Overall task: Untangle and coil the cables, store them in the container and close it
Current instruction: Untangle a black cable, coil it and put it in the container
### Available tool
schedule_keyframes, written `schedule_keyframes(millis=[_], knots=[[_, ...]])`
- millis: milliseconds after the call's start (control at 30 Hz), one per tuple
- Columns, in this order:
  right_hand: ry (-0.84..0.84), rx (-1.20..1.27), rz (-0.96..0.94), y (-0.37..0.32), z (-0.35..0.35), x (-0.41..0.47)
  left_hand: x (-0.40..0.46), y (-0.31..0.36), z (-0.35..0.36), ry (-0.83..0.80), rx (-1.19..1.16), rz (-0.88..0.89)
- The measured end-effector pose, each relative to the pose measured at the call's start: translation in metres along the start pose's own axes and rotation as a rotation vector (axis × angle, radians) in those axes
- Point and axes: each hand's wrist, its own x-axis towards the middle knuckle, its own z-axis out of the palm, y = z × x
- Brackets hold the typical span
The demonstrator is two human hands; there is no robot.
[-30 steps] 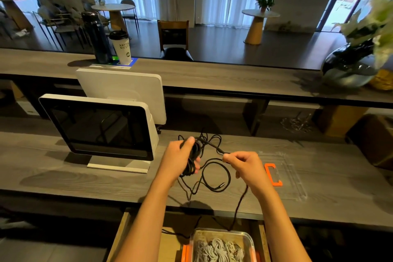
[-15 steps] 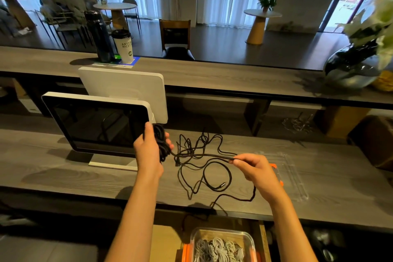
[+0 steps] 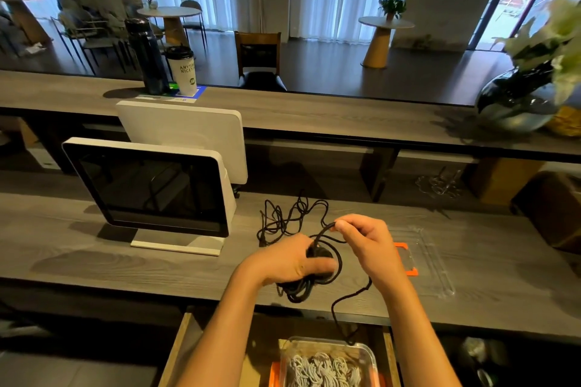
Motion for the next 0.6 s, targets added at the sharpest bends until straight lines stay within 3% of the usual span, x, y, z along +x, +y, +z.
schedule_keyframes(millis=[133,200,267,433,500,600], knots=[[0.063,0.085,0.089,0.003,0.0,0.0,-0.001,0.004,0.004,-0.082,-0.224,0.027],[0.062,0.098,0.13,0.005,0.0,0.0,-0.007,0.005,0.002,-0.046,-0.39,0.064],[0.046,0.092,0.159,0.007,0.001,-0.001,-0.009,0.005,0.002,0.105,-0.581,0.044],[0.046,0.088,0.267,0.014,-0.001,-0.002,0.002,-0.002,-0.001,0.673,-0.997,-0.147],[0.024,0.106,0.306,0.019,-0.003,-0.003,0.004,-0.006,-0.005,0.767,-1.255,-0.13],[-0.005,0.101,0.34,0.025,-0.003,-0.004,-0.002,-0.008,-0.014,0.765,-1.764,0.078]])
